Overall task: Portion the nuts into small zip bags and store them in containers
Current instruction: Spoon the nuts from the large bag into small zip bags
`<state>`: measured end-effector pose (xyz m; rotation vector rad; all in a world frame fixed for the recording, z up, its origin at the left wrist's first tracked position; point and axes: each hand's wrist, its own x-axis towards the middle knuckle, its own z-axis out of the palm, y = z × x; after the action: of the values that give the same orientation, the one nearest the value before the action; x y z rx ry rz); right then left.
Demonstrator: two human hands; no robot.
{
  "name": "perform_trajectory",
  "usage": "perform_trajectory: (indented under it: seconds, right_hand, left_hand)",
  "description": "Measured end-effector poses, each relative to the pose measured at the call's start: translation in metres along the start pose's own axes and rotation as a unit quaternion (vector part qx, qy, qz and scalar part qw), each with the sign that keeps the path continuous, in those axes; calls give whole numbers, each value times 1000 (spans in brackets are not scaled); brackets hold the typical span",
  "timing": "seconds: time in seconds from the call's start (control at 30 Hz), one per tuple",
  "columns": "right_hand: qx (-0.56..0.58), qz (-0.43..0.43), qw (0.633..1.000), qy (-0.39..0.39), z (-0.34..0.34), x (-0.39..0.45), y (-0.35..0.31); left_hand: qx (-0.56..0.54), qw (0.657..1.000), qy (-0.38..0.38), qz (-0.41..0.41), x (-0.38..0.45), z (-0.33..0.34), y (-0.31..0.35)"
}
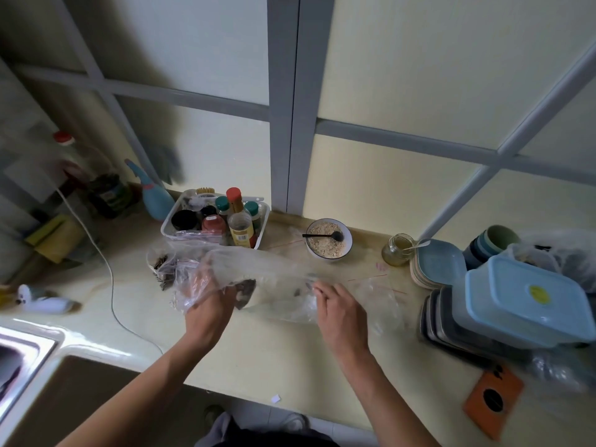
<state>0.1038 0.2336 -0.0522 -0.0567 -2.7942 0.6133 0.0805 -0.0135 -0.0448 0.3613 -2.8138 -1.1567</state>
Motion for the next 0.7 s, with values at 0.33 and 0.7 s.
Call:
perform_trajectory:
  seconds: [0.33, 0.7]
  right_hand:
    - [110, 107, 988, -10, 14, 10, 23]
    - [131, 59, 990, -5, 24, -10, 30]
  left_hand:
    - [67, 988, -121, -69, -8, 30, 15]
    - [150, 962, -226, -4, -9, 54, -1]
